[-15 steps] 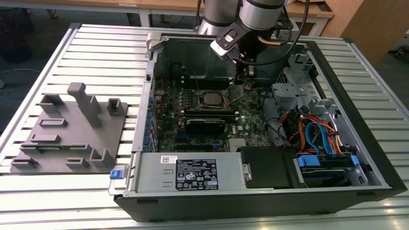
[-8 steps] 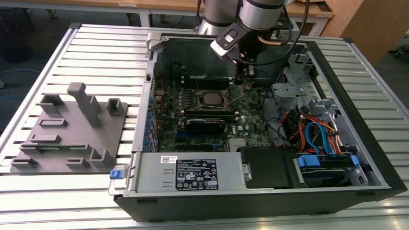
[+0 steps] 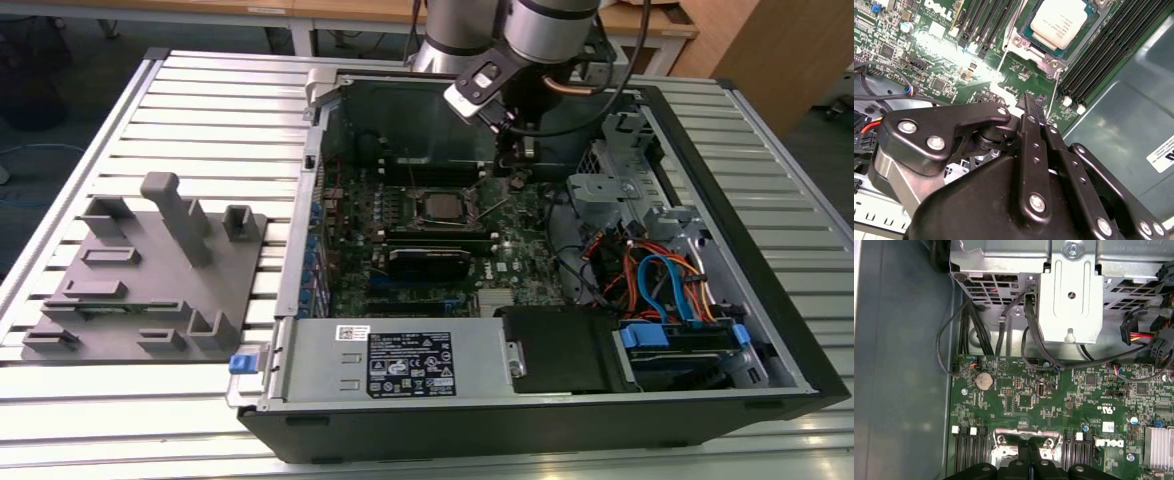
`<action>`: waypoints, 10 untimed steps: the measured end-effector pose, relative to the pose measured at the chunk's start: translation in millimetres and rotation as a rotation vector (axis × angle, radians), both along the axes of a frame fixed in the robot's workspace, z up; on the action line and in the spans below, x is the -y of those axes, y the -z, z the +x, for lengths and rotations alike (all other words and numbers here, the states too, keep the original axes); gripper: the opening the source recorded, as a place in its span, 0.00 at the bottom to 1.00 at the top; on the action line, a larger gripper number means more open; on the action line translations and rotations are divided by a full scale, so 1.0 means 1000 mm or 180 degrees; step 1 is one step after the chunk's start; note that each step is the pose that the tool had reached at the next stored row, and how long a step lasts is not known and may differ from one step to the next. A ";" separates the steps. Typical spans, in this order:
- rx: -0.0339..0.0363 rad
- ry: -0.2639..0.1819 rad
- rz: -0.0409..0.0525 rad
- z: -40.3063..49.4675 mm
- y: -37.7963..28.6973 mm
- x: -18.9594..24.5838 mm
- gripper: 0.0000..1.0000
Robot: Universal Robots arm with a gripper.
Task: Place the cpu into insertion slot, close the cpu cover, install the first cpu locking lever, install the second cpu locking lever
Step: 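Close the cpu cover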
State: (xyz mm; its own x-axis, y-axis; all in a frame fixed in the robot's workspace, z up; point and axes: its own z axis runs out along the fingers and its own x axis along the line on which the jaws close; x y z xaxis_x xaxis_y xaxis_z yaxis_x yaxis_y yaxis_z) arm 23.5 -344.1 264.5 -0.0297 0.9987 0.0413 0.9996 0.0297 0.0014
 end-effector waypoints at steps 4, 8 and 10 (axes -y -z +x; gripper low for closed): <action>0.0000 0.0000 0.0000 0.0069 0.0008 0.0000 0.11; -0.0002 0.0000 0.0000 0.0145 0.0022 0.0000 0.11; -0.0003 0.0000 0.0000 0.0186 0.0030 0.0000 0.11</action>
State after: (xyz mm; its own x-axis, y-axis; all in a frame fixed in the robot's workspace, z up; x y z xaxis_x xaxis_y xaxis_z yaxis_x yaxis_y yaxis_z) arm 42.1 -344.1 261.5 -0.0297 0.9987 0.0413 0.9996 0.0297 0.0006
